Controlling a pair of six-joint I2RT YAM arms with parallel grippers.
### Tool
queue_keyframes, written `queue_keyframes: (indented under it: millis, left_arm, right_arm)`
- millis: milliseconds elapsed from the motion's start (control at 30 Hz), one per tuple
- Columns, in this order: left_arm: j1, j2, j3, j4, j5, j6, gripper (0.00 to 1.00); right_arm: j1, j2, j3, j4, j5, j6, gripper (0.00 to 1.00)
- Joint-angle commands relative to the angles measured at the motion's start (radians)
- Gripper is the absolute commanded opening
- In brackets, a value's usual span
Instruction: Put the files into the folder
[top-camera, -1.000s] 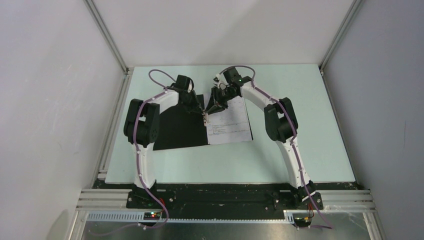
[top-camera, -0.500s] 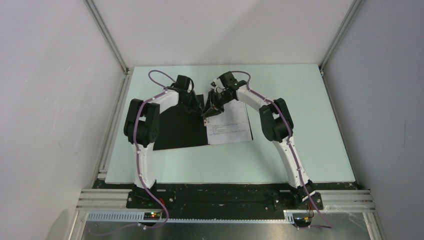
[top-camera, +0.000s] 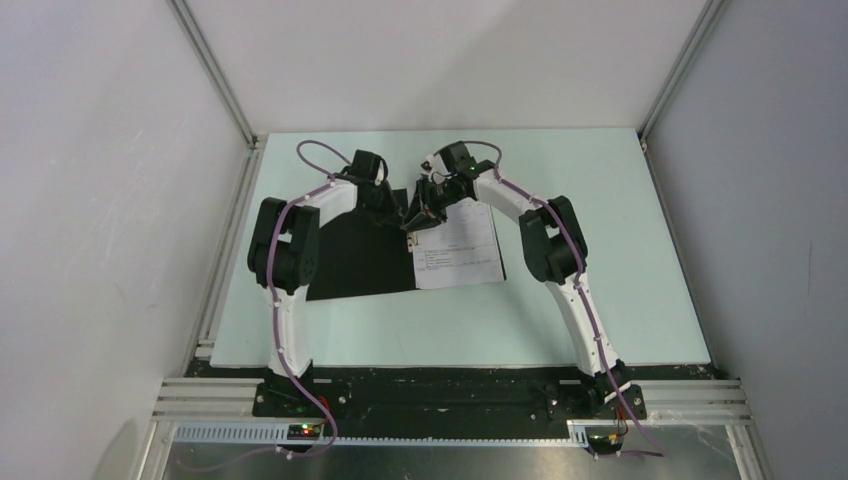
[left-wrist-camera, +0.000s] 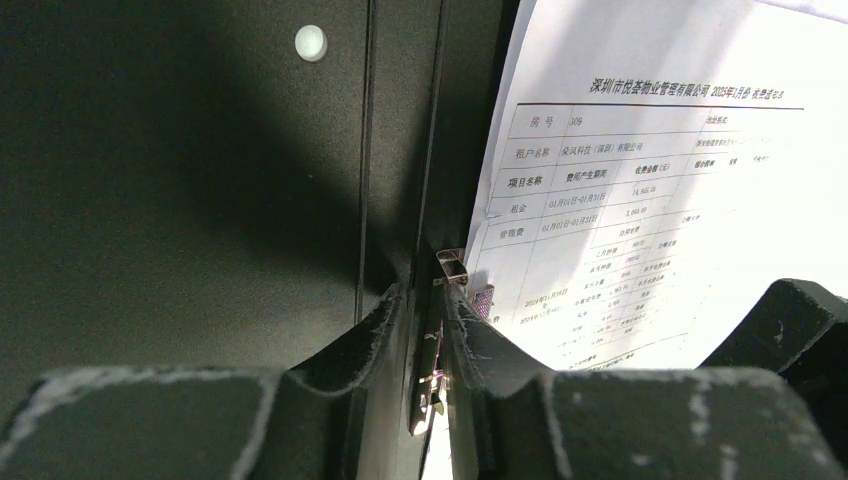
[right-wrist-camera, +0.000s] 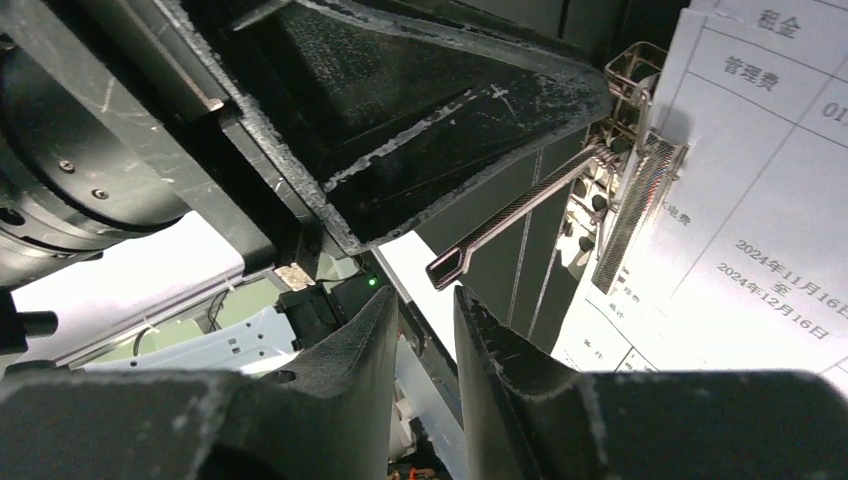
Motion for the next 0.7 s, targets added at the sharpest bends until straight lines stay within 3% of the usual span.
queue_keyframes:
  millis: [0,667]
  left_arm:
    - [-0.012,0.031,-0.009,-0.010,-0.028,0.005,0.25]
    - [-0.015,0.031,-0.010,-0.011,-0.028,0.013,0.25]
  right_arm:
    - [0.003,0.006,0.026,-0.020,0.029,0.017,0.31]
    - [0.003,0.044,0.049,-0.026,0.048,0.027,0.27]
